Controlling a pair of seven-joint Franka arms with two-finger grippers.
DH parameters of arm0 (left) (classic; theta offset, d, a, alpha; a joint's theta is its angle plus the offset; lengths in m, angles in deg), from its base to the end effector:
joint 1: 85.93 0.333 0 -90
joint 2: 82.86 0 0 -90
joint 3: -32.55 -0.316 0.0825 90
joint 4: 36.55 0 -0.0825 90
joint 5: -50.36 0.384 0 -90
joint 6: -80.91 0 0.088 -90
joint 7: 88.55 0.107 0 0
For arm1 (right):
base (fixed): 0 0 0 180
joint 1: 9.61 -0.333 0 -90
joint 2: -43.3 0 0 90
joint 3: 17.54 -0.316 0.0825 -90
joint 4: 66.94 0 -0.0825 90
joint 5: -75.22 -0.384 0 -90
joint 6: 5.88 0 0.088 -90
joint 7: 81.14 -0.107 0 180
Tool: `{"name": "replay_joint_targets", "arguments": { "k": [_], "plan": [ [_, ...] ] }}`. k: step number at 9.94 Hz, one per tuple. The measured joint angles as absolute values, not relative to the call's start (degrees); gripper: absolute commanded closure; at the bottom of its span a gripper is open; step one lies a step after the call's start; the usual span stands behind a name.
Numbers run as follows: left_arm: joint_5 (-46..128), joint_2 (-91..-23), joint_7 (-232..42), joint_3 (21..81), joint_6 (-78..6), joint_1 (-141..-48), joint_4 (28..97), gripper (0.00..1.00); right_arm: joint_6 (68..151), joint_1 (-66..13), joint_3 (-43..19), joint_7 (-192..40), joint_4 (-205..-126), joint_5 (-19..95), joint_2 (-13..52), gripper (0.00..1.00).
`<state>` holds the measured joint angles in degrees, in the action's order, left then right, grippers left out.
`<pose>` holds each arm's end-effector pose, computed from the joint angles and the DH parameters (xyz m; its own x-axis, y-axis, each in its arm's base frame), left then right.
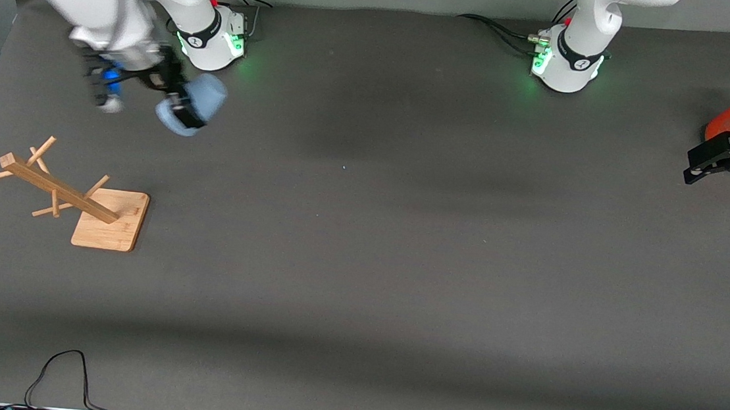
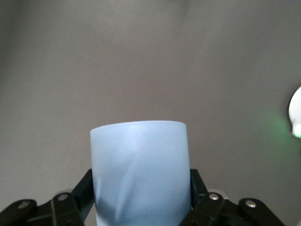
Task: Rotate and upright cup with both arms
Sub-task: 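Carry the blue cup to the middle of the table with the right gripper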
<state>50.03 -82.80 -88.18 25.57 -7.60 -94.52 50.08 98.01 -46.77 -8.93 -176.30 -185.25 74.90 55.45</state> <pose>0.5525 -0.0162 0.6493 0.9989 -0.0347 0.0318 -0.0349 -0.9994 0.0054 0.4323 0.2309 0.5200 0.3984 -0.9166 -0.0329 -0.9156 -0.3996 0.0451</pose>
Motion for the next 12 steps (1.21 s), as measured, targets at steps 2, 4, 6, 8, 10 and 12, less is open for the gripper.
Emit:
{"name": "replay_joint_targets", "arguments": {
  "k": [2,4,6,8,10,12],
  "plan": [
    [50.05,-82.78,-88.18,25.53,-7.6,-94.48,50.08,0.0,100.33,-53.33,-9.03,-188.95,-179.33,74.61,47.1,0.57],
    [50.07,-82.75,-88.18,25.5,-7.59,-94.46,50.08,0.0,101.8,-57.41,-9.03,-199.32,-170.73,71.93,36.81,0.58],
    [50.11,-82.64,-88.18,25.4,-7.59,-94.42,50.09,0.0,102.63,-60.78,-9.02,-209.36,-161.04,71.33,25.47,0.59],
    [50.13,-82.53,-88.18,25.37,-7.61,-94.37,50.09,0.0,104.27,-63.84,-9.03,-218.34,-152.6,71.32,14.88,0.59],
    [50.16,-82.28,-88.18,25.31,-7.61,-94.29,50.09,0.0,106.98,-66.53,-9.02,-225.86,-147.7,71.35,6.61,0.59],
    [50.44,-81.87,-88.18,25.26,-7.6,-94.11,50.1,0.0,108.44,-68.62,-8.98,-231.42,-143.93,71.57,-0.24,0.59]
  ]
}}
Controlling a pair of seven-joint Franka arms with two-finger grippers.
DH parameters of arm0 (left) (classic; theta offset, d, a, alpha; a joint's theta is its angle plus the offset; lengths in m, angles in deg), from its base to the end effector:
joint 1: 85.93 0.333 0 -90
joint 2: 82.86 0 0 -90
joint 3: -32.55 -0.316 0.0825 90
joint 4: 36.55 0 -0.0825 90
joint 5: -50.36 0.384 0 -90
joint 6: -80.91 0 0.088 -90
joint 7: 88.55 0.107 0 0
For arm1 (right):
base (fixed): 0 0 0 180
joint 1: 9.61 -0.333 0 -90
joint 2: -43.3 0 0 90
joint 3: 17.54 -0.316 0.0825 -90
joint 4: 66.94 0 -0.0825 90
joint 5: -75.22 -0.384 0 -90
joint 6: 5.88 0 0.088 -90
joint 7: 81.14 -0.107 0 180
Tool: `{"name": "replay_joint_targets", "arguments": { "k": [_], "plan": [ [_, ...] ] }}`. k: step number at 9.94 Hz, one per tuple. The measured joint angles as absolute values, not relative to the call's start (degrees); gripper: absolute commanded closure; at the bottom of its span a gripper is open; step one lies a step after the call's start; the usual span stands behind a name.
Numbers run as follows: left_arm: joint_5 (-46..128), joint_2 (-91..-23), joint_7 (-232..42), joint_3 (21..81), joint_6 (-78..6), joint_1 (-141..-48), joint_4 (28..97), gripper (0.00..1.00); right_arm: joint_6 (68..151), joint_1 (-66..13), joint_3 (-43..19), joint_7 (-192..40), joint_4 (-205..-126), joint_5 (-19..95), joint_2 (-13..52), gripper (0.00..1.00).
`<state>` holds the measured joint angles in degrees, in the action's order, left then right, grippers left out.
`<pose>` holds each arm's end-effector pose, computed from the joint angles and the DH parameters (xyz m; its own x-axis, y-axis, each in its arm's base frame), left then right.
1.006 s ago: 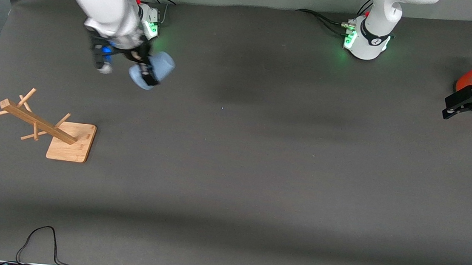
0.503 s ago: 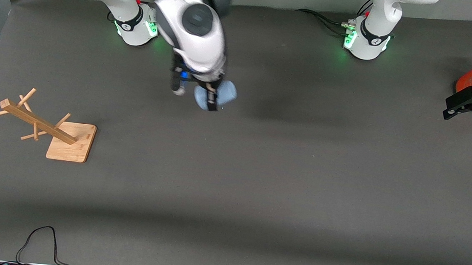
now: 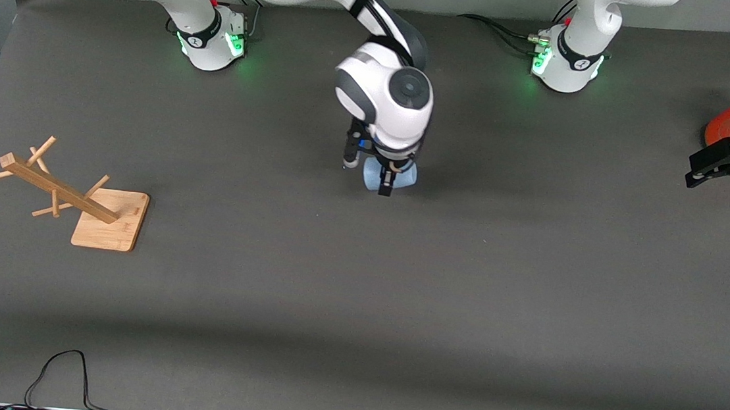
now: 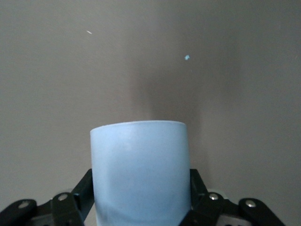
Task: Rotate and upright cup with both arms
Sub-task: 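Carry the blue cup to the middle of the table with the right gripper, then lay the blue cup on its side and open the right gripper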
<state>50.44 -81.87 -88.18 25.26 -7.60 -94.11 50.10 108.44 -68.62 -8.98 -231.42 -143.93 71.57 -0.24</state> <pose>0.5577 -0.0092 0.6402 0.9996 -0.0220 0.0153 -0.0219 -0.9998 -0.0037 0.4415 0.5770 0.2694 -0.1631 -0.9804 0.1105 -0.9863 0.1650 0.0083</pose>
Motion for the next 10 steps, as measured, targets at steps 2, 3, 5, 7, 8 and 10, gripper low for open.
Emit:
{"name": "replay_joint_targets", "arguments": {
  "k": [2,3,5,7,8,10],
  "plan": [
    [50.76,-81.35,-88.49,25.22,-7.47,-93.82,50.1,0.0,109.15,-70.19,-8.92,-235.69,-140.57,72.26,-6.03,0.59],
    [50.77,-81.14,-88.75,25.22,-7.47,-93.78,50.11,0.0,110.03,-70.56,-8.91,-236.49,-139.81,72.32,-7.88,0.59],
    [50.76,-81.07,-89.13,25.25,-7.47,-93.78,50.3,0.0,110.97,-70.59,-8.85,-236.5,-138.83,72.32,-9.71,0.5],
    [50.73,-80.95,-90.13,25.26,-7.53,-93.78,51.1,0.0,111.0,-70.6,-8.85,-236.5,-138.75,72.32,-9.79,0.01],
    [50.72,-80.9,-90.4,25.28,-7.55,-93.78,51.46,0.0,111.01,-70.6,-8.85,-236.51,-138.73,72.32,-9.88,0.0],
    [50.49,-80.82,-90.64,25.33,-7.47,-93.78,51.52,0.0,111.17,-70.59,-8.73,-236.51,-138.72,72.33,-10.82,0.0]
  ]
}}
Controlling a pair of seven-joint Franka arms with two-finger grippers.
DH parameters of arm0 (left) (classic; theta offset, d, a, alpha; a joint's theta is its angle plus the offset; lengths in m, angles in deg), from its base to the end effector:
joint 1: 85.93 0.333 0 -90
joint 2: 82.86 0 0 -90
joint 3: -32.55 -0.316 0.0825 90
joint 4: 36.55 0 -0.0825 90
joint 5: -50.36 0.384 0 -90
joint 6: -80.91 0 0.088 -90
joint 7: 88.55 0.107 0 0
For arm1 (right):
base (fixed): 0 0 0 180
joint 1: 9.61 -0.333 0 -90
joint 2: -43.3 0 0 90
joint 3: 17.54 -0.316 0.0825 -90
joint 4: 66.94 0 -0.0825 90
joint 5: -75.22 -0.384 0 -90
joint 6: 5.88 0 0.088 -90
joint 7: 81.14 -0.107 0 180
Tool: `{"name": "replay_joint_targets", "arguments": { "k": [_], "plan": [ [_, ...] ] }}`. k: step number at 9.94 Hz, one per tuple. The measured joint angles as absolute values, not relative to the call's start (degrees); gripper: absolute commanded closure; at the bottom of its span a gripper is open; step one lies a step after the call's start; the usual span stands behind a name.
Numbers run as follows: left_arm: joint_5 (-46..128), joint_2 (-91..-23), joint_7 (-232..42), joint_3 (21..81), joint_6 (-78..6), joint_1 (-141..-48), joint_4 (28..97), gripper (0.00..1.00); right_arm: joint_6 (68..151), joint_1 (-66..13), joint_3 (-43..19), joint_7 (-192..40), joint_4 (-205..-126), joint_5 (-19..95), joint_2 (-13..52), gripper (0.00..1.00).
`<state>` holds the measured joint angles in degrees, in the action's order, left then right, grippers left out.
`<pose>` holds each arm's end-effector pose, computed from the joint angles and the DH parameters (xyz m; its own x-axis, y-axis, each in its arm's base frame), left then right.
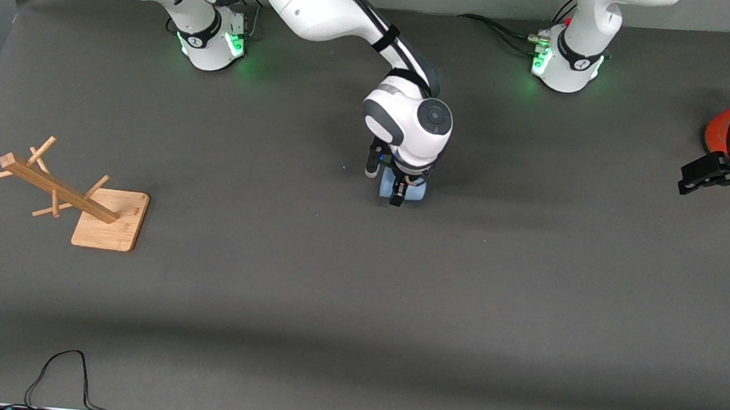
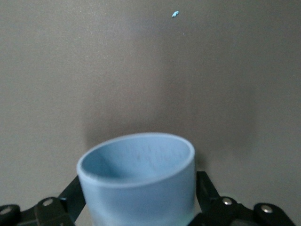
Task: Rotate and upright cup with both arms
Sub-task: 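Lay the blue cup on its side and open the right gripper, then withdraw the right gripper while the left gripper reaches the cup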
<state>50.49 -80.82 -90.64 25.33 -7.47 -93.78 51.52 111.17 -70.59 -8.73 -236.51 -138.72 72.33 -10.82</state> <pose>0.5625 -0.0073 0.6182 0.9992 0.0256 -0.0296 0.0254 -0.9996 -0.0078 0.4270 0.5988 0.1788 -0.1998 -0.9656 0.1663 -0.9797 0.2001 -0.0154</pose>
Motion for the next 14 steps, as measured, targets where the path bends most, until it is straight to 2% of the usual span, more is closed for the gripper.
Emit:
{"name": "replay_joint_targets", "arguments": {
  "k": [7,10,14],
  "plan": [
    [48.97,-80.59,-92.19,26.41,-6.4,-95.1,53.1,0.0,110.11,-70.48,-7.85,-236.27,-136.17,73.06,-9.53,0.0],
    [48.08,-80.61,-92.22,27.02,-4.9,-96.11,53.52,0.0,99.96,-69.23,-7.35,-231.68,-135.41,73.18,-1.62,0.0],
    [47.89,-80.57,-96.93,28.24,-6.84,-99.92,56.29,0.0,81.58,-63.07,-6.64,-208.59,-135.35,73.22,10.87,0.0]
  ]
}}
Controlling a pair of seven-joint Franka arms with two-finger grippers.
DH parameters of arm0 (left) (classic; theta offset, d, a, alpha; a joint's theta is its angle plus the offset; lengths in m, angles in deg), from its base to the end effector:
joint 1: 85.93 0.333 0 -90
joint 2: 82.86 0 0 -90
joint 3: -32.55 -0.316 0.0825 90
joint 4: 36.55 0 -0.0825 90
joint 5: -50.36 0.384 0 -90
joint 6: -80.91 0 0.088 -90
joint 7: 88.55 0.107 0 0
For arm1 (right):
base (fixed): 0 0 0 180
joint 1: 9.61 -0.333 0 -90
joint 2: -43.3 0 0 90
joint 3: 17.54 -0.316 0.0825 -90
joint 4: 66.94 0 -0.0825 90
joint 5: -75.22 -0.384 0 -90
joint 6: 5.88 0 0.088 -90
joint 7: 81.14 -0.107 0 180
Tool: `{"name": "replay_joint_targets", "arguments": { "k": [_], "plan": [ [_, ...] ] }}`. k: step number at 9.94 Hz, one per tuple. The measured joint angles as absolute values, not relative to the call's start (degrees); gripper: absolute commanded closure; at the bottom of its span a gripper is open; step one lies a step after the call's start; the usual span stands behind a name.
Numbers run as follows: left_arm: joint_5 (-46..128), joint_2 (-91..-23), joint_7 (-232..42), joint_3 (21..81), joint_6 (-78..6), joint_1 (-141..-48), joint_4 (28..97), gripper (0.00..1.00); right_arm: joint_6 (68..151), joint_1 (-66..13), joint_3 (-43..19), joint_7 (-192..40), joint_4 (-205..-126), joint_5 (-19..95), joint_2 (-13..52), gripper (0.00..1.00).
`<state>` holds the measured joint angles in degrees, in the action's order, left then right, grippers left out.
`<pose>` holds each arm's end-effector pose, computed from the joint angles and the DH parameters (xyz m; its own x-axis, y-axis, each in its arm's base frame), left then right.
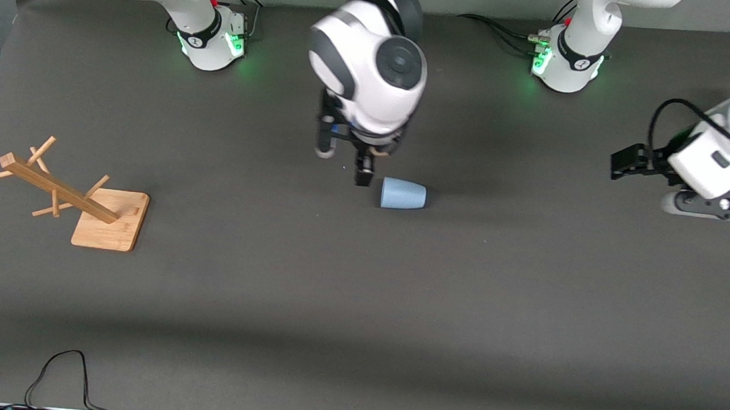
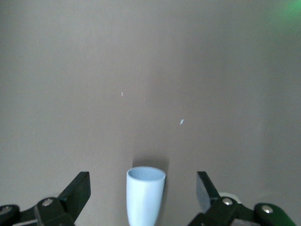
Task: Rotate and upright cup with both arms
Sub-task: 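Withdraw the right gripper while the left gripper reaches the cup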
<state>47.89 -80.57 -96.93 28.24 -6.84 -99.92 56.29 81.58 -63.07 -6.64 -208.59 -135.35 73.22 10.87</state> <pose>0.5495 -0.0993 0.5760 0.9909 -0.0227 -0.1328 -0.0201 -0.9996 0.0208 0.4850 0.4934 0.4446 0.1152 -0.9753 0.1886 -0.9866 -0.0903 0.1357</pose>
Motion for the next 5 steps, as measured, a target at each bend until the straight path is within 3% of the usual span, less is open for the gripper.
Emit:
{"name": "replay_joint_targets", "arguments": {
  "k": [5],
  "plan": [
    [49.11,-77.02,-120.29,28.63,-13.13,-116.14,57.56,0.0,71.59,-59.14,6.45,-170.76,-137.94,73.28,21.21,0.0]
  ]
}}
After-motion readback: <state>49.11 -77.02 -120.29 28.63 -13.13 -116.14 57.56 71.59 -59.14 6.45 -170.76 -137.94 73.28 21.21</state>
